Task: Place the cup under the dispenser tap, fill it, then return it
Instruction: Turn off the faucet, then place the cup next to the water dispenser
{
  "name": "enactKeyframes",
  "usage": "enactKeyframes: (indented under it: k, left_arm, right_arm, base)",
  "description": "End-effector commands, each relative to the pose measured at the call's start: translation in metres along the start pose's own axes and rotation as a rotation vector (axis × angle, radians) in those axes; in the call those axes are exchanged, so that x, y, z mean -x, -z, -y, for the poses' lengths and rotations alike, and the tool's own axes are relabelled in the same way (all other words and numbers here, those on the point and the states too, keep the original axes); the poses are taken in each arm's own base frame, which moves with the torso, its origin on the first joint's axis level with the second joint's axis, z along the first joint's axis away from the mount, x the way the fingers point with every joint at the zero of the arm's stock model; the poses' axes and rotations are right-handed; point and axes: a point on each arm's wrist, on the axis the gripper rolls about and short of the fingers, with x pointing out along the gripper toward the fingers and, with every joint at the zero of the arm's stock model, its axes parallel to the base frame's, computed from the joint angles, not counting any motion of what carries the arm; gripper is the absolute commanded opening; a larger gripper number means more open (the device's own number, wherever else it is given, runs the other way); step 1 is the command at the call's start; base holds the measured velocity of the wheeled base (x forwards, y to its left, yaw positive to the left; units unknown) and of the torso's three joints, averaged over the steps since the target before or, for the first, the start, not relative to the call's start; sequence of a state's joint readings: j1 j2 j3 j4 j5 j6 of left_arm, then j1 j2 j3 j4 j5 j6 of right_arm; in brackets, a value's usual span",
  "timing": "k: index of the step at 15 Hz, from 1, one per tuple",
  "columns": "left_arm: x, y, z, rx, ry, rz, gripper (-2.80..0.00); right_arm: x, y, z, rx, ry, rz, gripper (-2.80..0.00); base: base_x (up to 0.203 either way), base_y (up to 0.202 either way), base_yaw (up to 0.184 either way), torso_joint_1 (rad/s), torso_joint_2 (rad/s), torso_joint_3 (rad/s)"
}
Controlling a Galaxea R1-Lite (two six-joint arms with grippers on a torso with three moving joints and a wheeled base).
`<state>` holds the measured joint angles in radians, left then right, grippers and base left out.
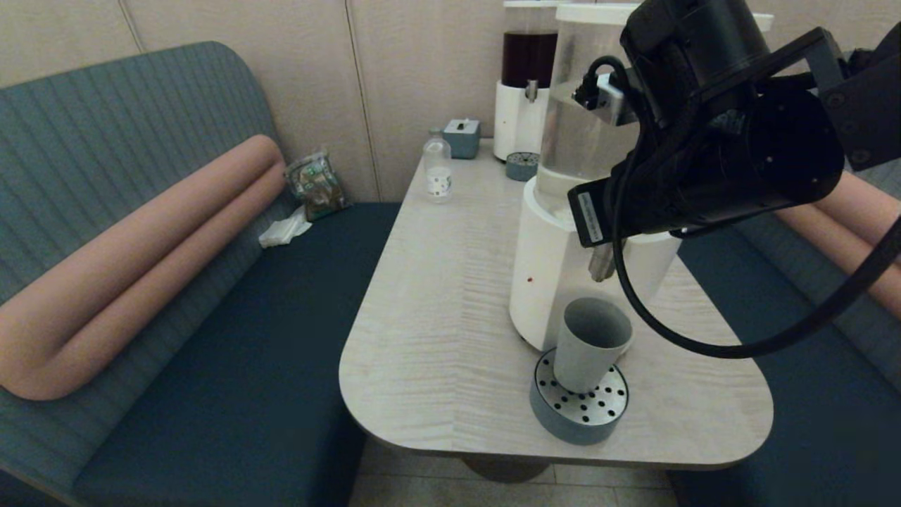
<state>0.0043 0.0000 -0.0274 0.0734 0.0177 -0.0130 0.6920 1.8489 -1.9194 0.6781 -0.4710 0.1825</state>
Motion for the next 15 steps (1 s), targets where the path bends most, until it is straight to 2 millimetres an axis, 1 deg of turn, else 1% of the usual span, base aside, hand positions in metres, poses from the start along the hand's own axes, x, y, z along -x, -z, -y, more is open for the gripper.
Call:
enactKeyframes:
  k: [1, 2, 4, 6, 8, 10, 12, 13, 15]
  left_arm:
    - [0.000, 0.000, 0.000, 0.001, -0.001, -0.002, -2.80]
    - [0.000, 0.000, 0.000, 0.001, -0.001, -0.002, -2.80]
    - [0.000, 0.000, 0.000, 0.001, -0.001, -0.002, -2.80]
    - [0.000, 0.000, 0.000, 0.001, -0.001, -0.002, -2.80]
    - [0.000, 0.000, 0.000, 0.001, -0.001, -0.002, -2.80]
    - [0.000, 0.000, 0.000, 0.001, -0.001, -0.002, -2.80]
    - [0.000, 0.000, 0.000, 0.001, -0.001, -0.002, -2.80]
    - [0.000, 0.000, 0.000, 0.001, -0.001, -0.002, -2.80]
    - [0.000, 0.000, 0.000, 0.001, -0.001, -0.002, -2.80]
  right_arm:
    - [0.006, -0.006, -0.005, -0.019, -0.034, 0.059, -2.80]
    - [0.011, -0.011, -0.009, -0.032, -0.062, 0.113, -2.80]
    - [0.031, -0.019, -0.010, -0.030, -0.104, 0.191, -2.80]
    - [0.056, -0.022, -0.009, -0.030, -0.136, 0.239, -2.80]
    - [0.087, -0.025, 0.000, -0.039, -0.153, 0.296, -2.80]
    - [0.125, -0.027, 0.020, -0.053, -0.154, 0.374, -2.80]
    - [0.171, -0.022, 0.050, -0.089, -0.165, 0.452, -2.80]
    - [0.193, -0.016, 0.066, -0.108, -0.173, 0.485, -2.80]
    - [0.238, 0.005, 0.105, -0.145, -0.182, 0.558, -2.80]
  base:
    - [0.000, 0.000, 0.000, 0.000, 0.00, 0.000]
    - [0.000, 0.000, 0.000, 0.000, 0.00, 0.000]
    - [0.000, 0.000, 0.000, 0.000, 0.00, 0.000]
    - [0.000, 0.000, 0.000, 0.000, 0.00, 0.000]
    - [0.000, 0.000, 0.000, 0.000, 0.00, 0.000]
    - [0.000, 0.000, 0.000, 0.000, 0.00, 0.000]
    - [0.000, 0.000, 0.000, 0.000, 0.00, 0.000]
    - [0.000, 0.000, 0.000, 0.000, 0.00, 0.000]
    - [0.000, 0.000, 0.000, 0.000, 0.00, 0.000]
